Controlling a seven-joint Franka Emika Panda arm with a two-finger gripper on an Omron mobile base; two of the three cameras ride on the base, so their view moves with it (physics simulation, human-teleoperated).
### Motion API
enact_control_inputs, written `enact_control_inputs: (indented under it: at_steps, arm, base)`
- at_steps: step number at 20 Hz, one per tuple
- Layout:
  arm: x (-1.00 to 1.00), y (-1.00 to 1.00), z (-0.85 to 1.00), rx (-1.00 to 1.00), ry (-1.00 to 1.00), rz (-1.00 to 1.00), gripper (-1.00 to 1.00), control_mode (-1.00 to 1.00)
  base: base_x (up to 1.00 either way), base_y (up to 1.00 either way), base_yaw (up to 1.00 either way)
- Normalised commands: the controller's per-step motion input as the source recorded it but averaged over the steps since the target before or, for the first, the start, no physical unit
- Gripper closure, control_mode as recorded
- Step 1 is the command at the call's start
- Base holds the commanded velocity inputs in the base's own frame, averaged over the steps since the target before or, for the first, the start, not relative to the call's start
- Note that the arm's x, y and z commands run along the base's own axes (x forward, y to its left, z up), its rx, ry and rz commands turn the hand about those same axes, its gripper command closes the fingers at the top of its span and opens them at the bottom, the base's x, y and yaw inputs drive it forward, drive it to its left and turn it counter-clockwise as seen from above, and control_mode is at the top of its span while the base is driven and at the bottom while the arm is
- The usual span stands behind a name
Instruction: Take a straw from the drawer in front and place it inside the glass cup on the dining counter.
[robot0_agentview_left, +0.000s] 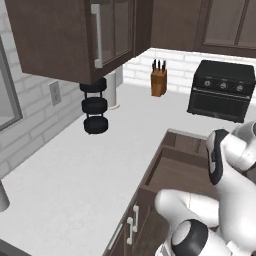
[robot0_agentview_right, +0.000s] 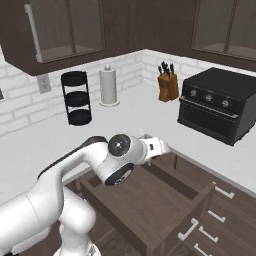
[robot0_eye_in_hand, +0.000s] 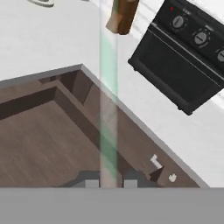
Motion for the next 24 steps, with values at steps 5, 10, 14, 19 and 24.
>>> enact_control_inputs:
  at_steps: [5,10,14,19,24]
  arm:
    - [-0.26,0.0,0.89,-0.39,0.0,0.2,1.0,-1.0]
    - [-0.41,0.0,0.85,-0.45,0.0,0.28,1.0,-1.0]
    - [-0.37,0.06,0.84,-0.46,0.0,0.32,1.0,-1.0]
    - [-0.34,0.09,0.68,-0.51,-0.01,0.31,1.0,-1.0]
    - [-0.27,0.19,0.39,-0.67,-0.06,0.31,1.0,-1.0]
  base:
    - [0.0,0.0,0.0]
    - [0.0,0.0,0.0]
    - [0.0,0.0,0.0]
    - [0.0,0.0,0.0]
    - [0.0,0.0,0.0]
